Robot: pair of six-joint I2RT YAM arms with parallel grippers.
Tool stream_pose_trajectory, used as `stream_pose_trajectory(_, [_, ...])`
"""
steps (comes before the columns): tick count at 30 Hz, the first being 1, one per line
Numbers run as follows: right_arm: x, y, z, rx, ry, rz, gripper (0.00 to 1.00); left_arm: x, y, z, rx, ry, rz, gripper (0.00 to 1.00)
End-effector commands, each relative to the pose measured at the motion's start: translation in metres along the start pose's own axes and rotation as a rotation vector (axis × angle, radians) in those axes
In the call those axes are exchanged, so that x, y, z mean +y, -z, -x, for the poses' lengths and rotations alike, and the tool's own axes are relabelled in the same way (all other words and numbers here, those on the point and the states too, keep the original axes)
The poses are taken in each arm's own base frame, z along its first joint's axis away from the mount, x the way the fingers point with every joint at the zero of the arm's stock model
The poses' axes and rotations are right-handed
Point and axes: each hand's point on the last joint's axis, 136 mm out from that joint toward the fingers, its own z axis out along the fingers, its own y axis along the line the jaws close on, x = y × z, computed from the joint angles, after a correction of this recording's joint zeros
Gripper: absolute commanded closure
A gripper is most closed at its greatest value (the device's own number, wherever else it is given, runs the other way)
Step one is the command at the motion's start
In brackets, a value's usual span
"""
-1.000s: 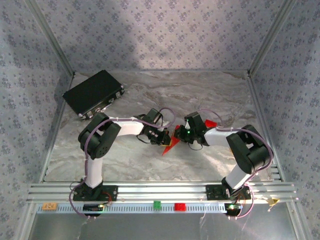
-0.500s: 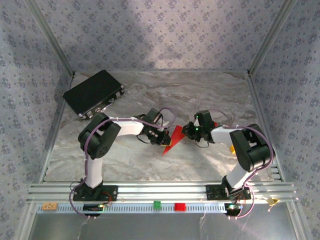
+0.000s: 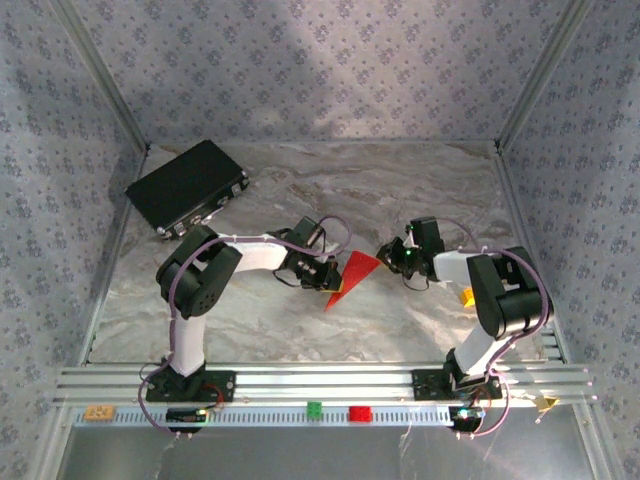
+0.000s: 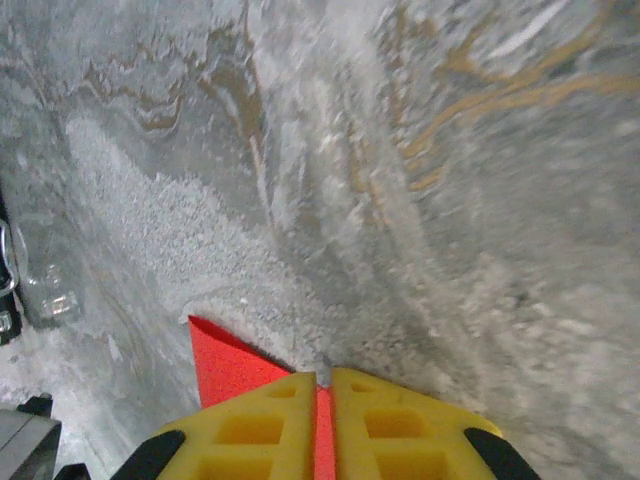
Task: Fold a paper plane with a square sheet of paper (pick it up from the middle)
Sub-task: Fold the wing for the fifth time at the center of the table.
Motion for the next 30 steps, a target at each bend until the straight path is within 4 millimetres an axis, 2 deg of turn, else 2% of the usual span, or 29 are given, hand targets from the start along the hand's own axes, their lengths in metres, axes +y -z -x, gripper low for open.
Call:
stream_pose_trajectory(1, [0.006, 0.015, 0.013, -0.063, -0.002, -0.016, 0.86, 0.044, -0.014, -0.051, 0.148, 0.104, 0.13, 1.0])
stream_pose_trajectory(4, [0.023, 0.024, 0.01, -0.085, 0.036, 0.017, 0.85, 0.044, -0.014, -0.051, 0.147, 0.104, 0.13, 1.0])
stream_pose_trajectory(6, [0.033, 0.023, 0.001, -0.084, 0.059, 0.036, 0.85, 0.044, -0.014, -0.051, 0.147, 0.102, 0.129, 1.0])
stream_pose_trajectory(8, [0.044, 0.015, -0.015, -0.048, 0.089, 0.058, 0.84, 0.044, -0.015, -0.051, 0.148, 0.105, 0.129, 1.0])
stream_pose_trajectory(12, [0.049, -0.003, -0.041, 0.022, 0.105, 0.078, 0.85, 0.045, -0.015, -0.051, 0.148, 0.106, 0.129, 1.0])
stream_pose_trajectory(15, [0.031, -0.01, -0.048, 0.04, 0.092, 0.02, 0.86, 0.045, -0.015, -0.051, 0.149, 0.108, 0.13, 1.0])
stream_pose_trajectory(22, [-0.01, -0.011, -0.032, 0.008, 0.005, -0.026, 0.87, 0.044, -0.014, -0.051, 0.147, 0.107, 0.129, 1.0])
stream_pose_trajectory(30, [-0.024, -0.001, -0.002, -0.044, -0.049, -0.028, 0.87, 0.044, -0.014, -0.051, 0.146, 0.108, 0.129, 1.0])
